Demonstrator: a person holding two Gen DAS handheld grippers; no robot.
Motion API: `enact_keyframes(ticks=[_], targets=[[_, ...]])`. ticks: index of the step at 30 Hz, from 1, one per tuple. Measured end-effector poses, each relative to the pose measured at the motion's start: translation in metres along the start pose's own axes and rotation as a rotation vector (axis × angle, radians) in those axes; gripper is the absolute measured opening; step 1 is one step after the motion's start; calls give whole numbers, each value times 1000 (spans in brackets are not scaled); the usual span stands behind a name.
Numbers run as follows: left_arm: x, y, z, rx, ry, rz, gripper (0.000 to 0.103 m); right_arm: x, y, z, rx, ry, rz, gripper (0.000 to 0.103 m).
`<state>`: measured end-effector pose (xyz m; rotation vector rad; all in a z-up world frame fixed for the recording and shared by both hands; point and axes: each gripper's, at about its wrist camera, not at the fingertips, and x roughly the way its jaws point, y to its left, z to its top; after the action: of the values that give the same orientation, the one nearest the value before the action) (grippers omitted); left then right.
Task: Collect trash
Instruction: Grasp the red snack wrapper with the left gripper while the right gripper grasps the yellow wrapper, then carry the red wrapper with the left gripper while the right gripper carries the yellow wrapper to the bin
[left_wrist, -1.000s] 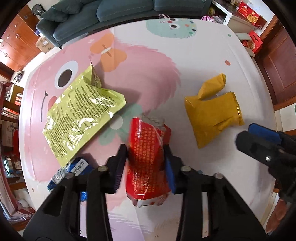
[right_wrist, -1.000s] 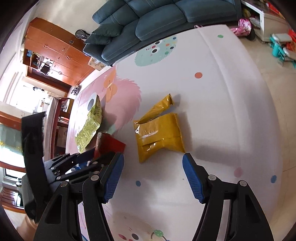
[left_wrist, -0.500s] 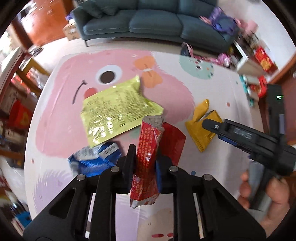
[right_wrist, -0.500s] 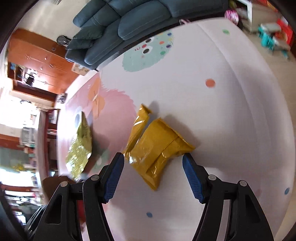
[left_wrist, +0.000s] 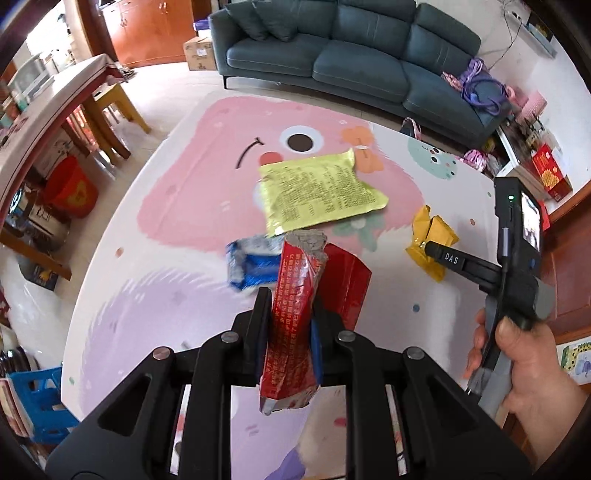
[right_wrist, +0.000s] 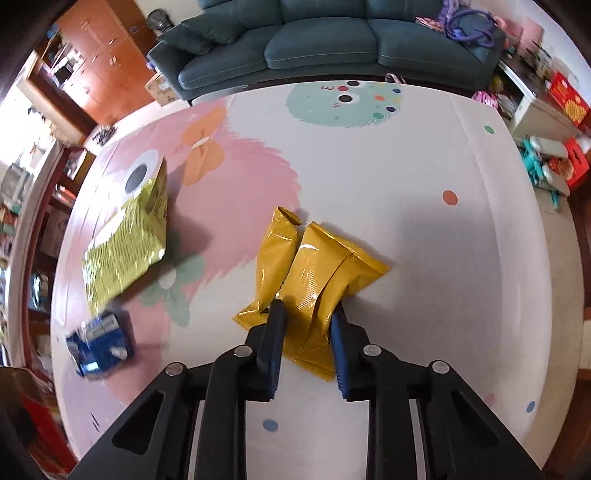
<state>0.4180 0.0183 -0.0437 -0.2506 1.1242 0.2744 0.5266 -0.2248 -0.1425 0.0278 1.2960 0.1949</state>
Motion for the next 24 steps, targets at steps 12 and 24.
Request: enact_keyframes(ticks=[12, 24], targets=[[-78, 67, -73, -33, -72, -7, 16, -42, 38, -70, -34, 63, 56, 4], [-154, 142, -143, -11, -153, -44, 16, -123, 124, -185, -167, 66, 63, 4]])
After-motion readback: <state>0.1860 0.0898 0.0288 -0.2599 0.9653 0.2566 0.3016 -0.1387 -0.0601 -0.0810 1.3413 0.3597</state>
